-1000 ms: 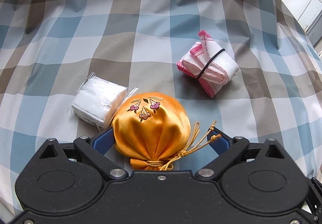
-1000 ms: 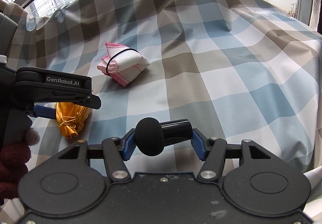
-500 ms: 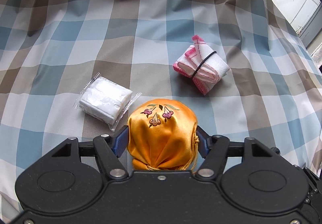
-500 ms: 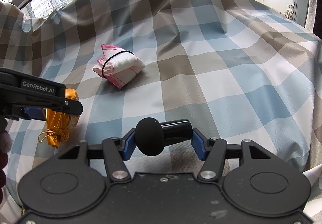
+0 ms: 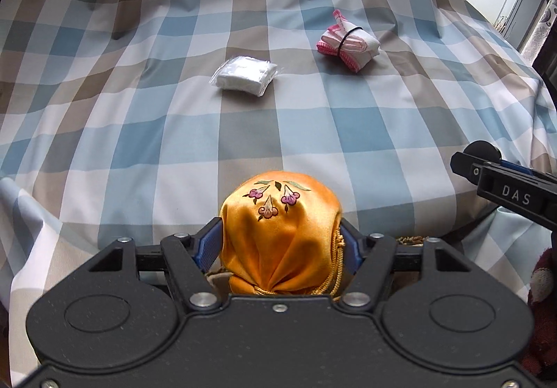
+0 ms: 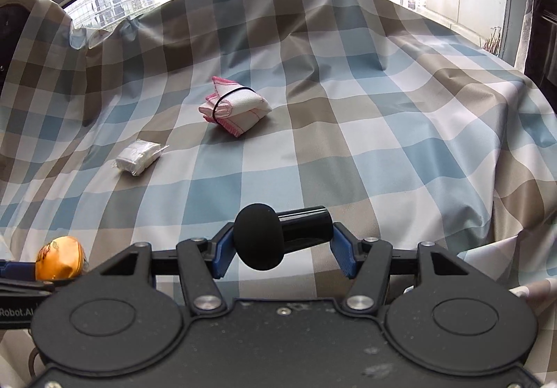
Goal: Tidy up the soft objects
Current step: 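Carry orange pouch with left tool while right tool carries black stick to basket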
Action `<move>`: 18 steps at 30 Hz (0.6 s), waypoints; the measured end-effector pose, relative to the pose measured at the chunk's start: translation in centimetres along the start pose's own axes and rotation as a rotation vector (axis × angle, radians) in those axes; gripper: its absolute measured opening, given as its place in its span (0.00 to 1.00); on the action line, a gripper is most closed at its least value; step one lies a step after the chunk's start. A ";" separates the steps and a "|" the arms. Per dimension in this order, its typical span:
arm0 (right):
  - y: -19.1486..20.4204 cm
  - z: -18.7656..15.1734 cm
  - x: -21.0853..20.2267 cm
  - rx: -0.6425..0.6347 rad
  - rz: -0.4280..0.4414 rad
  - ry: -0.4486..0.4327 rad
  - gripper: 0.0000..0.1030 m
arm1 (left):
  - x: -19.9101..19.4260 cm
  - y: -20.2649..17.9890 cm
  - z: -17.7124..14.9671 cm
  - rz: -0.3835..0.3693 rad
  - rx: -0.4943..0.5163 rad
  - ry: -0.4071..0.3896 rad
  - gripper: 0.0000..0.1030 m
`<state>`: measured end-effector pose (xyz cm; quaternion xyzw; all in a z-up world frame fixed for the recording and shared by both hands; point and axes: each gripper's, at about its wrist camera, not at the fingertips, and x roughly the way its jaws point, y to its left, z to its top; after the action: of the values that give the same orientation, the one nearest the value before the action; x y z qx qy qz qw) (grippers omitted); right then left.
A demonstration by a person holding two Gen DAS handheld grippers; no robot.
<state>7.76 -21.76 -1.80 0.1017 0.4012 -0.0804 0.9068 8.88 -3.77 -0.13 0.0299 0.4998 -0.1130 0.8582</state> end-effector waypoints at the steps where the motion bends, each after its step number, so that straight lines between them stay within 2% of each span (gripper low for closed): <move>1: 0.3 -0.3 -0.6 -0.006 -0.002 -0.002 0.56 | -0.2 0.1 -0.4 0.004 -0.007 0.004 0.61; 8: 1.8 -2.5 -6.0 -0.003 0.021 -0.020 0.56 | -2.4 0.7 -3.5 0.014 -0.047 0.003 0.61; 18: 3.8 -5.9 -11.1 -0.006 0.056 -0.021 0.56 | -4.9 0.8 -5.8 0.037 -0.074 -0.031 0.62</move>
<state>-2.96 -15.86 3.09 0.1094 0.3888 -0.0550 0.9131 1.79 -1.21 1.18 0.0054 0.4895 -0.0789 0.8684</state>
